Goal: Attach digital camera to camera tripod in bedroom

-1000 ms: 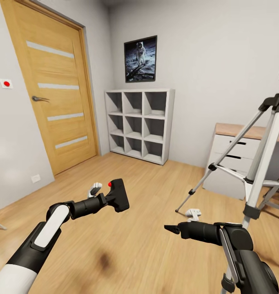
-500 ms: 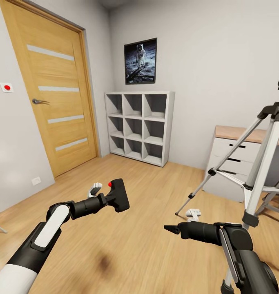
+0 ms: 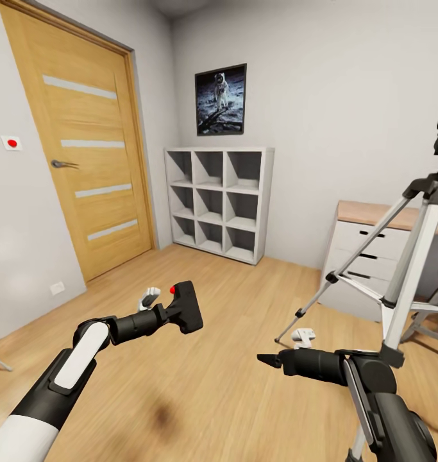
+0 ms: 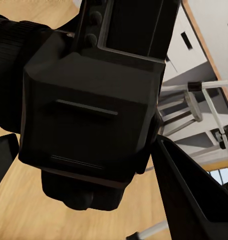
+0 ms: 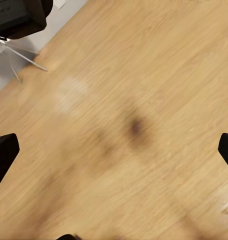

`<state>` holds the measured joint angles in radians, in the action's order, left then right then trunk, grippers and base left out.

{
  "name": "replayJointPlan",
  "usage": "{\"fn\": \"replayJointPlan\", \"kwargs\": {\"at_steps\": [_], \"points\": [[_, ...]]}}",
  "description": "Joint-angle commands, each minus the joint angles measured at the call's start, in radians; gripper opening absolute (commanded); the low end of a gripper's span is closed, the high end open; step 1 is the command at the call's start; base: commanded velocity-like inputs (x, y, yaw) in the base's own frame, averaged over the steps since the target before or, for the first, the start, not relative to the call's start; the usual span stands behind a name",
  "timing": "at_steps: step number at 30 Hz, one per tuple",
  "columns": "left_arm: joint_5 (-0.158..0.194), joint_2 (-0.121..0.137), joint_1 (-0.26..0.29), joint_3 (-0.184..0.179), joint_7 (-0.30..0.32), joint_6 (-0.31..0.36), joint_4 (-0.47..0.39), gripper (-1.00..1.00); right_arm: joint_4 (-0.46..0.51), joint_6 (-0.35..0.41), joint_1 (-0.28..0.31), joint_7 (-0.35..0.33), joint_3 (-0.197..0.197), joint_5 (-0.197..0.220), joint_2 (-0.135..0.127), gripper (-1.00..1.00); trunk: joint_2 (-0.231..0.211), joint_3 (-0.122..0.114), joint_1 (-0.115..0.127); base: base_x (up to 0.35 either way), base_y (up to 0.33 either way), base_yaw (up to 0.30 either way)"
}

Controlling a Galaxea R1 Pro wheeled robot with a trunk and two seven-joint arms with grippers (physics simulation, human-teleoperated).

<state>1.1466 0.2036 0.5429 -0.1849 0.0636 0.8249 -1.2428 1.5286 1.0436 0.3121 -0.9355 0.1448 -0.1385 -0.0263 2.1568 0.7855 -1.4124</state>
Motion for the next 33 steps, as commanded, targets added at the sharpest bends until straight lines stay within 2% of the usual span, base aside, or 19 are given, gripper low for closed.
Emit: {"fn": "replayJointPlan", "kwargs": {"at_steps": [1, 24, 33], "points": [[-0.006, 0.001, 0.001, -0.001, 0.008, 0.002, 0.000, -1.00, 0.001, 0.004, 0.001, -0.010, 0.001, -0.011, 0.000, 1.00, -0.007, -0.002, 0.004, 0.000, 0.000, 0.000], [-0.005, 0.001, 0.001, -0.001, 0.008, 0.001, 0.003, -1.00, 0.000, 0.004, 0.001, -0.008, -0.008, -0.011, 0.002, 1.00, -0.168, -0.074, 0.092, 0.000, 0.000, 0.000], [-0.007, 0.000, 0.001, 0.000, 0.008, 0.001, 0.008, -1.00, -0.001, 0.004, 0.001, -0.009, 0.005, -0.010, 0.000, 1.00, -0.231, -0.102, 0.127, 0.000, 0.000, 0.000]]}}
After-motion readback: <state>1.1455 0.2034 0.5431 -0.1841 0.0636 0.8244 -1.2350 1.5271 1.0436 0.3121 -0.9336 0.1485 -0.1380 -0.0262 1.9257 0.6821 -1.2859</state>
